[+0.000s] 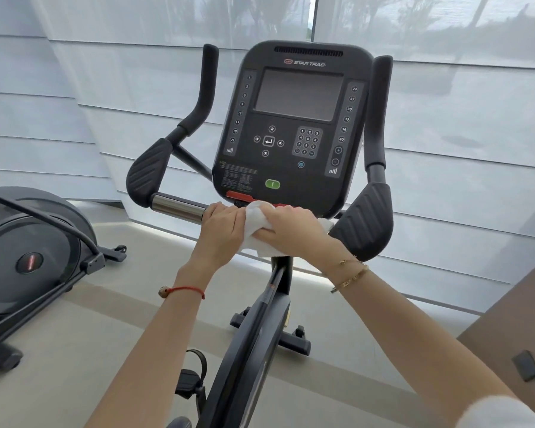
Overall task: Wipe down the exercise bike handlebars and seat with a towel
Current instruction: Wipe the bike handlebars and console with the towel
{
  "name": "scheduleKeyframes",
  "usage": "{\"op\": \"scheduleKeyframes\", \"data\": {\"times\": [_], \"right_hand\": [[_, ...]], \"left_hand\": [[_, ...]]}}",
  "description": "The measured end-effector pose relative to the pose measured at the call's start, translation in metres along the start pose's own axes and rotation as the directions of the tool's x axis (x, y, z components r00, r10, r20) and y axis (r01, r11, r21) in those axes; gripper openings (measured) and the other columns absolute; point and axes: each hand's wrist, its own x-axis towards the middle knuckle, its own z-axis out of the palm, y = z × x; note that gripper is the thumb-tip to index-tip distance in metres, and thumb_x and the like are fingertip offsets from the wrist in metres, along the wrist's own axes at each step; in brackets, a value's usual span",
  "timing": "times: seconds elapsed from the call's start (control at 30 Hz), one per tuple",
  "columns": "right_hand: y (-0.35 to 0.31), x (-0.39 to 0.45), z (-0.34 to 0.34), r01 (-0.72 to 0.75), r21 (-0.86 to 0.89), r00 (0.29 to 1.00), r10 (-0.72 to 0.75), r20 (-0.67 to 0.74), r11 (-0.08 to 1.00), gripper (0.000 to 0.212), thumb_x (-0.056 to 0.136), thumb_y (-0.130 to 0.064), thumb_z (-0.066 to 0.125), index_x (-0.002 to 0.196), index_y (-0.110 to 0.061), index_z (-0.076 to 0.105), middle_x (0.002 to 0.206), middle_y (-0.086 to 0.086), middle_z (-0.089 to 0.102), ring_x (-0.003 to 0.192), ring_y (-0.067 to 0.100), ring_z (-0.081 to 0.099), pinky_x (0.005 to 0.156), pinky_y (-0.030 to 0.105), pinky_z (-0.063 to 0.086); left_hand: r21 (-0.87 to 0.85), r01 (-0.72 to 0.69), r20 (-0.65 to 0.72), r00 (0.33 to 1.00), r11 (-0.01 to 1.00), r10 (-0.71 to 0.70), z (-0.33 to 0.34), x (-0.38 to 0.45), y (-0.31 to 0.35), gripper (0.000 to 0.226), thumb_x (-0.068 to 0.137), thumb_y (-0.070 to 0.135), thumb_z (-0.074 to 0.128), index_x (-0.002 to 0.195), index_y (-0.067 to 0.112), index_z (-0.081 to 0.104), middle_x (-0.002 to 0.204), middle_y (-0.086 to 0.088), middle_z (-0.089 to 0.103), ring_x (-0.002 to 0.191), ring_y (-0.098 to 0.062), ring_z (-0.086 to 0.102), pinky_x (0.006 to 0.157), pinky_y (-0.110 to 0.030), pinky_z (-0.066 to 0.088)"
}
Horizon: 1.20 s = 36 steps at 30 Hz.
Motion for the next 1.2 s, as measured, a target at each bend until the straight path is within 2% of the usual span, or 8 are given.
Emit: {"op": "scheduleKeyframes", "data": {"times": [0.17, 0.27, 0.33, 0.43, 0.67, 0.83, 0.97, 1.2], "right_hand": [[0.013, -0.024, 0.004, 0.09, -0.251, 0.99, -0.114, -0.082, 0.964, 0.053, 0.091, -0.047, 0.058, 0.136, -0.021, 0.046, 0.095, 0.003, 0.061, 0.073, 0.021, 0.06, 0.06, 0.028, 0.036], [0.029, -0.052, 0.009, 0.119, -0.348, 0.97, -0.184, -0.161, 0.93, 0.057, 0.079, -0.027, 0.074, 0.13, -0.019, 0.051, 0.093, 0.005, 0.058, 0.069, 0.021, 0.054, 0.063, 0.031, 0.04], [0.045, -0.073, 0.01, 0.153, -0.363, 0.949, -0.239, -0.206, 0.919, 0.056, 0.077, -0.015, 0.073, 0.129, -0.017, 0.05, 0.115, 0.008, 0.059, 0.089, 0.026, 0.058, 0.08, 0.036, 0.048], [0.06, -0.095, 0.001, 0.155, -0.393, 0.937, -0.261, -0.232, 0.906, 0.046, 0.083, -0.012, 0.063, 0.128, -0.014, 0.055, 0.136, 0.011, 0.053, 0.121, 0.032, 0.052, 0.104, 0.042, 0.041], [0.069, -0.104, -0.009, 0.083, -0.171, 0.946, -0.132, -0.295, 0.982, 0.052, 0.082, -0.009, 0.069, 0.131, -0.007, 0.053, 0.139, 0.011, 0.05, 0.128, 0.03, 0.045, 0.112, 0.042, 0.035], [0.096, -0.083, -0.03, -0.031, 0.033, 0.944, 0.04, -0.326, 0.999, 0.049, 0.089, -0.03, 0.042, 0.127, -0.002, 0.055, 0.132, 0.013, 0.053, 0.124, 0.031, 0.045, 0.114, 0.047, 0.033], [0.124, -0.046, -0.041, -0.193, 0.079, 0.941, 0.207, -0.267, 0.978, 0.042, 0.088, -0.022, 0.042, 0.118, 0.001, 0.059, 0.117, 0.016, 0.057, 0.113, 0.039, 0.049, 0.106, 0.046, 0.036], [0.108, -0.083, -0.03, 0.016, 0.075, 0.975, 0.001, -0.221, 0.997, 0.038, 0.093, -0.03, 0.044, 0.121, -0.011, 0.06, 0.128, 0.003, 0.057, 0.126, 0.028, 0.047, 0.108, 0.042, 0.034]], "left_hand": [[0.095, -0.051, 0.056, 0.997, 0.994, 0.046, 0.0, -0.001, -0.001, 0.032, 0.095, 0.024, 0.018, 0.078, 0.02, 0.045, 0.073, 0.004, 0.048, 0.078, -0.017, 0.041, 0.098, -0.037, 0.031], [0.161, -0.051, 0.063, 0.997, 0.986, 0.041, 0.0, 0.0, 0.0, 0.051, 0.091, 0.03, 0.008, 0.085, 0.014, 0.056, 0.075, 0.004, 0.05, 0.078, -0.02, 0.042, 0.103, -0.041, 0.031], [0.182, -0.05, 0.058, 0.998, 0.982, 0.04, 0.001, -0.002, 0.004, 0.061, 0.089, 0.034, 0.005, 0.091, 0.013, 0.062, 0.081, -0.001, 0.059, 0.085, -0.024, 0.051, 0.11, -0.041, 0.025], [0.113, -0.003, 0.021, 1.0, 0.994, 0.001, 0.004, -0.007, 0.016, 0.063, 0.091, 0.039, 0.009, 0.103, 0.017, 0.067, 0.1, 0.001, 0.067, 0.104, -0.018, 0.056, 0.117, -0.043, 0.015], [0.087, -0.064, 0.064, 0.996, 0.994, 0.059, 0.016, -0.018, 0.044, 0.053, 0.094, 0.036, 0.013, 0.102, 0.02, 0.063, 0.102, 0.004, 0.061, 0.108, -0.016, 0.052, 0.119, -0.043, 0.003], [0.108, -0.05, 0.045, 0.998, 0.993, 0.045, 0.019, -0.021, 0.049, 0.047, 0.096, 0.034, 0.015, 0.099, 0.022, 0.061, 0.102, 0.006, 0.059, 0.109, -0.015, 0.051, 0.119, -0.044, 0.0], [0.148, -0.054, 0.063, 0.997, 0.988, 0.045, 0.02, -0.022, 0.049, 0.049, 0.096, 0.036, 0.014, 0.103, 0.021, 0.061, 0.103, 0.004, 0.061, 0.108, -0.017, 0.052, 0.119, -0.044, 0.004], [0.108, 0.002, 0.019, 1.0, 0.994, -0.004, 0.026, -0.021, 0.049, 0.043, 0.095, 0.039, 0.016, 0.094, 0.024, 0.056, 0.094, 0.007, 0.057, 0.099, -0.014, 0.049, 0.119, -0.042, 0.005]]}}
